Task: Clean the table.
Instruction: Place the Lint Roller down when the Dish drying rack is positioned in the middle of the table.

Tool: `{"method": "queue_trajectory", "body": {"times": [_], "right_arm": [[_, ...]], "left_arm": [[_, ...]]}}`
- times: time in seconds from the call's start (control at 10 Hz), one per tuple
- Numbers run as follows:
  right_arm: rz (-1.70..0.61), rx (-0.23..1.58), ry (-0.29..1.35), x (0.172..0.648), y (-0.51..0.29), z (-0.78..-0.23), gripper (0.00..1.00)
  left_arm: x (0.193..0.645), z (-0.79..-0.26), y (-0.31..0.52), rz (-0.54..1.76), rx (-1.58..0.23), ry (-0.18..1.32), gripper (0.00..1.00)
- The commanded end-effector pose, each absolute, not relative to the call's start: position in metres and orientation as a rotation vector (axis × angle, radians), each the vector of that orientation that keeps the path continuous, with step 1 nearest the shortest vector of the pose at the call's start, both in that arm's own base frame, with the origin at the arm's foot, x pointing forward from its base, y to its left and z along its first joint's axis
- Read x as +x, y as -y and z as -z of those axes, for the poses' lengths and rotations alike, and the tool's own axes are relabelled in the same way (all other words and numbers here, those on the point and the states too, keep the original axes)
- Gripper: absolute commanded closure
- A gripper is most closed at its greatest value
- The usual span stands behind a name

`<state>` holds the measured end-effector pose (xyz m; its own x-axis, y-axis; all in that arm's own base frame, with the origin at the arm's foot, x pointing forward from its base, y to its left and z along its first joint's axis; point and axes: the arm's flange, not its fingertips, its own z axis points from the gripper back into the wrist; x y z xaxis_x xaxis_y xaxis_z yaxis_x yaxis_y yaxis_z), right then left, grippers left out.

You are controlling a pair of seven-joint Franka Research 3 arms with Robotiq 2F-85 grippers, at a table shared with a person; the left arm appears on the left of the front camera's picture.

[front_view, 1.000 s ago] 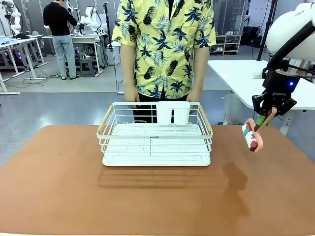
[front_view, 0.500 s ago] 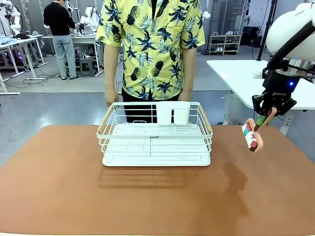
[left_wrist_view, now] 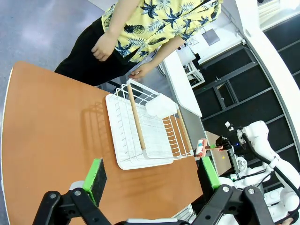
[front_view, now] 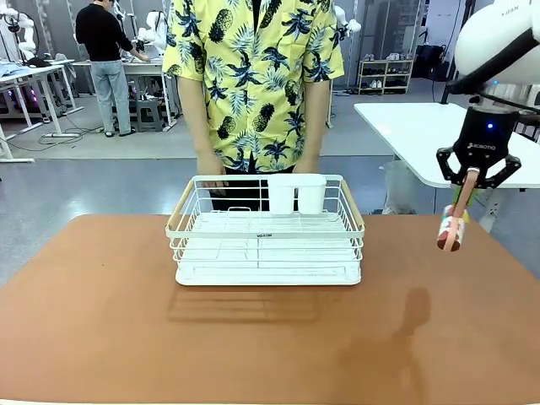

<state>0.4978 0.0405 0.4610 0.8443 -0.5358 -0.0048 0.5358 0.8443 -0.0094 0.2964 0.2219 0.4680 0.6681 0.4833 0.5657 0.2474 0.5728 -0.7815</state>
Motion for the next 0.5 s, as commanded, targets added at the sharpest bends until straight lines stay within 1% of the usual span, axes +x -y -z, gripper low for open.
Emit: {"method": "queue_trajectory", "body": {"times": [0.0, 0.1, 0.2, 0.4], "right_arm": [[1.058, 0.022, -0.201, 0.508, -0.044, -0.468, 0.79], [1.214, 0.038, -0.234, 0.510, -0.037, -0.464, 0.79], [1.311, 0.017, -0.276, 0.509, -0.033, -0.458, 0.79], [1.444, -0.075, -0.324, 0.523, -0.024, -0.424, 0.79]], "left_arm": [[0.296, -0.469, -0.223, -0.160, -0.988, 0.869, 0.00], [0.296, -0.469, -0.223, -0.160, -0.988, 0.869, 0.00], [0.296, -0.469, -0.223, -0.160, -0.988, 0.869, 0.00], [0.296, -0.469, -0.223, -0.160, -0.988, 0.869, 0.00]]}}
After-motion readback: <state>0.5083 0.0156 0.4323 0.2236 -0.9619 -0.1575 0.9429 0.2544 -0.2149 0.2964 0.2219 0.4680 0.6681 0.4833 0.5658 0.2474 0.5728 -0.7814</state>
